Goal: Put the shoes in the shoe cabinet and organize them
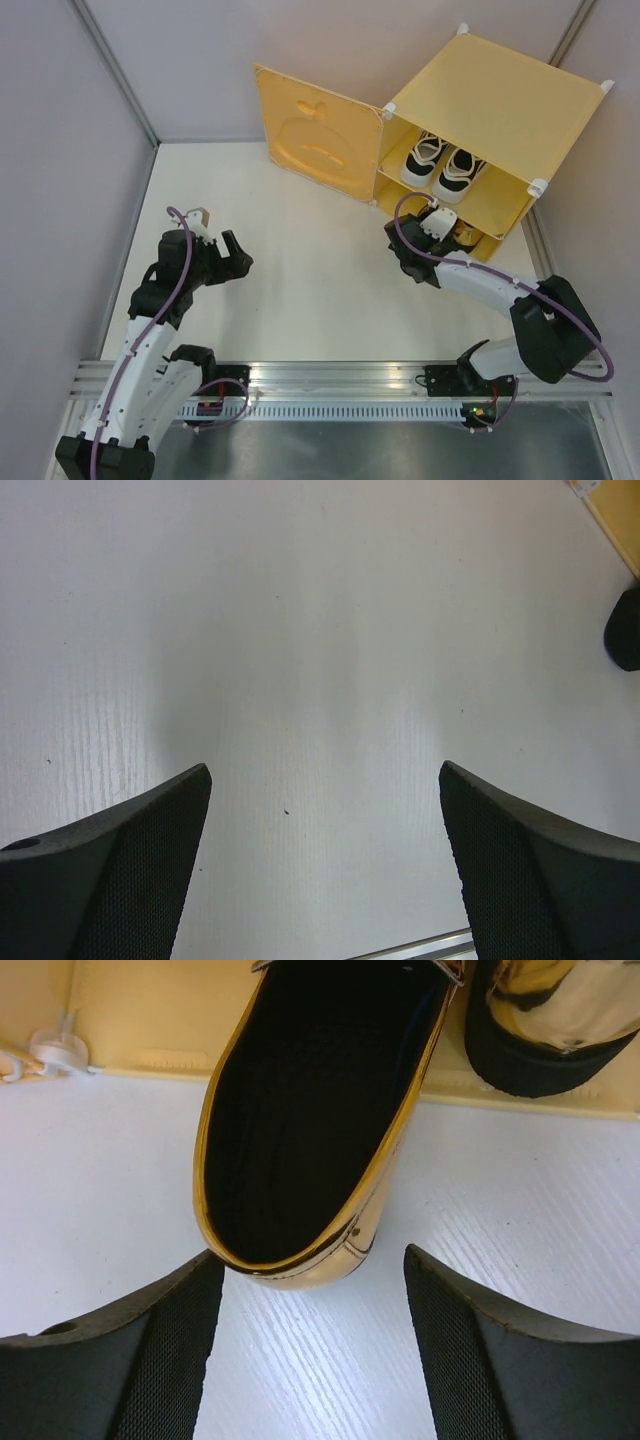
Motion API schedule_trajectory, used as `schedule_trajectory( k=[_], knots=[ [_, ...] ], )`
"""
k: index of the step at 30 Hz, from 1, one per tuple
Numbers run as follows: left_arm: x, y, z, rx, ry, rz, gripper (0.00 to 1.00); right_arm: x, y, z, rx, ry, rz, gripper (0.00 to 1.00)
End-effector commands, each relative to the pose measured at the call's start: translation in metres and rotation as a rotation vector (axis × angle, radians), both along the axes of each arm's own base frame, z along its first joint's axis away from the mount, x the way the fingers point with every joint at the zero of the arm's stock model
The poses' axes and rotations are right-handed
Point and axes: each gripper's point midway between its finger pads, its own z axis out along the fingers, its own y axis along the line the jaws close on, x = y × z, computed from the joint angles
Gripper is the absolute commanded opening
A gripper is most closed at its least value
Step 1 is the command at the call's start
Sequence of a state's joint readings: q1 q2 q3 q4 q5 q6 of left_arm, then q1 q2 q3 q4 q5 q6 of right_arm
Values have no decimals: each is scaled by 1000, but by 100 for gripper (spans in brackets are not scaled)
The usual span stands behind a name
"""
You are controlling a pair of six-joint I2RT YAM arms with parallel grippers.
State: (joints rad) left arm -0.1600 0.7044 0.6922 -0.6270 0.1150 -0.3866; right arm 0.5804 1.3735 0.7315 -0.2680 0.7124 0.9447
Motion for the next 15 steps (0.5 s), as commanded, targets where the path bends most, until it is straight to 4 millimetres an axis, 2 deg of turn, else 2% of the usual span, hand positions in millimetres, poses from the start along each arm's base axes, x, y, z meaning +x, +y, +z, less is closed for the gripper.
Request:
schedule_trajectory(
  k=[1, 6, 8, 9, 11, 15],
  knots=[
    [1, -3, 2, -10, -15, -13, 97, 16, -7, 10, -19, -53, -121, 76],
    [1, -3, 2, -11, -15, -16, 97, 28, -2, 0, -52, -55, -103, 69],
    [1, -3, 2, -11, -14, -16, 97, 30, -6, -4, -73, -39, -85, 62],
    [1, -3, 1, -10, -12, -16, 97, 30, -7, -6, -70, -34, -75, 54],
    [1, -4, 1, -13, -12, -20, 97, 31, -15, -9, -83, -29, -58, 46],
    [0, -5, 1, -14, -10, -25, 97, 35, -26, -3, -117, -24, 7, 29]
  ],
)
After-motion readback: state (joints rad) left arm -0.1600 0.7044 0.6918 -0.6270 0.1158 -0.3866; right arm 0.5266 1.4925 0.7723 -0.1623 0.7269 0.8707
